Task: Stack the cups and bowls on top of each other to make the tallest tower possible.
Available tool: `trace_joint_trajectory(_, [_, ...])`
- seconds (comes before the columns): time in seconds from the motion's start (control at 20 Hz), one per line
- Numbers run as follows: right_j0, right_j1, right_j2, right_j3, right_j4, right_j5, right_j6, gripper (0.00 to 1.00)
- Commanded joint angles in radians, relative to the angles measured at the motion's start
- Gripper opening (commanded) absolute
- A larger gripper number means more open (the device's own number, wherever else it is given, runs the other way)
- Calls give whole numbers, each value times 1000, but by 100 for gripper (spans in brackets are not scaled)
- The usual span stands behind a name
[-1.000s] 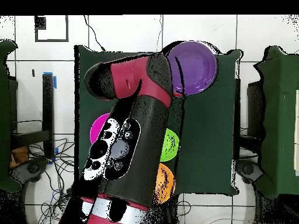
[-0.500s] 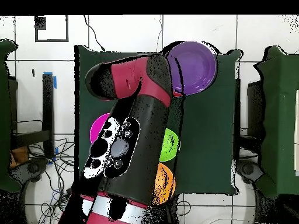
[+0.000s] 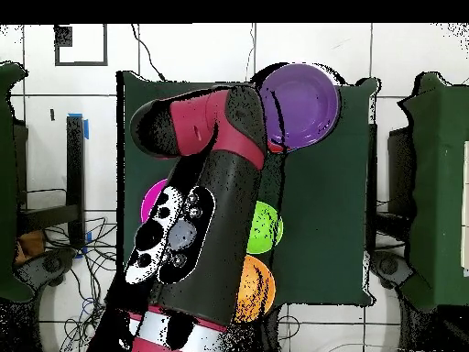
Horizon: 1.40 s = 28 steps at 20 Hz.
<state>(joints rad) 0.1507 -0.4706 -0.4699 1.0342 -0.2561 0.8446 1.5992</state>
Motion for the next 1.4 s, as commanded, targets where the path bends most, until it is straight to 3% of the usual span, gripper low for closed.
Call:
trace_joint_trajectory(0.05, [22,21,51,79,-30,28,101,0])
trace_joint_trajectory(0.5, [20,36,52,60,-18,35,110,0])
trace_joint_trajectory(1.4, [28,18,61,112,4,13,151,0])
